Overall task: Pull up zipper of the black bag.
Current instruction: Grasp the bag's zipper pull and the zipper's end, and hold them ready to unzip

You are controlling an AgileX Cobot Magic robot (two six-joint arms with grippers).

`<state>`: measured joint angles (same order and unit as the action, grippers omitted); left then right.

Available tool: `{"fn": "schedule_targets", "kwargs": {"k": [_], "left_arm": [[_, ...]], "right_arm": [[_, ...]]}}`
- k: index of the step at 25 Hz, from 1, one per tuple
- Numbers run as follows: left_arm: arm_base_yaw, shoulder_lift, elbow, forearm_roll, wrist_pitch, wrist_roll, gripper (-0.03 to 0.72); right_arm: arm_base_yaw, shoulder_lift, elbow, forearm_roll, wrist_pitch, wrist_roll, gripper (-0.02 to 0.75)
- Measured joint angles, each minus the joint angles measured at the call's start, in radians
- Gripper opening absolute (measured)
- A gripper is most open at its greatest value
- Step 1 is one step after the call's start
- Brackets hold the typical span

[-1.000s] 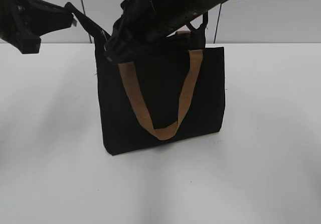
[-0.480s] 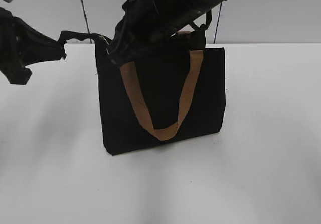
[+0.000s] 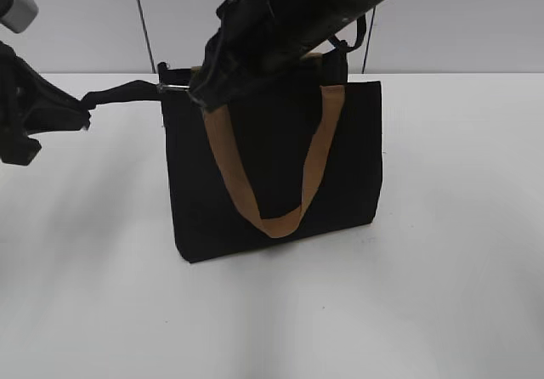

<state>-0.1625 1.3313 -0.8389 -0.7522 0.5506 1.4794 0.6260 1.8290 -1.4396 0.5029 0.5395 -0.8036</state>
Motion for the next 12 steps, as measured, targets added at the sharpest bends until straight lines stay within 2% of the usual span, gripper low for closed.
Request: {"fn": "schedule_targets", "kwargs": {"k": [12], "left_arm": [[0.000, 0.000, 0.000, 0.033, 0.002, -0.055, 0.025]], "right_arm": [[-0.089, -0.026, 0.000, 0.007, 0.048, 0.032, -0.001]]}}
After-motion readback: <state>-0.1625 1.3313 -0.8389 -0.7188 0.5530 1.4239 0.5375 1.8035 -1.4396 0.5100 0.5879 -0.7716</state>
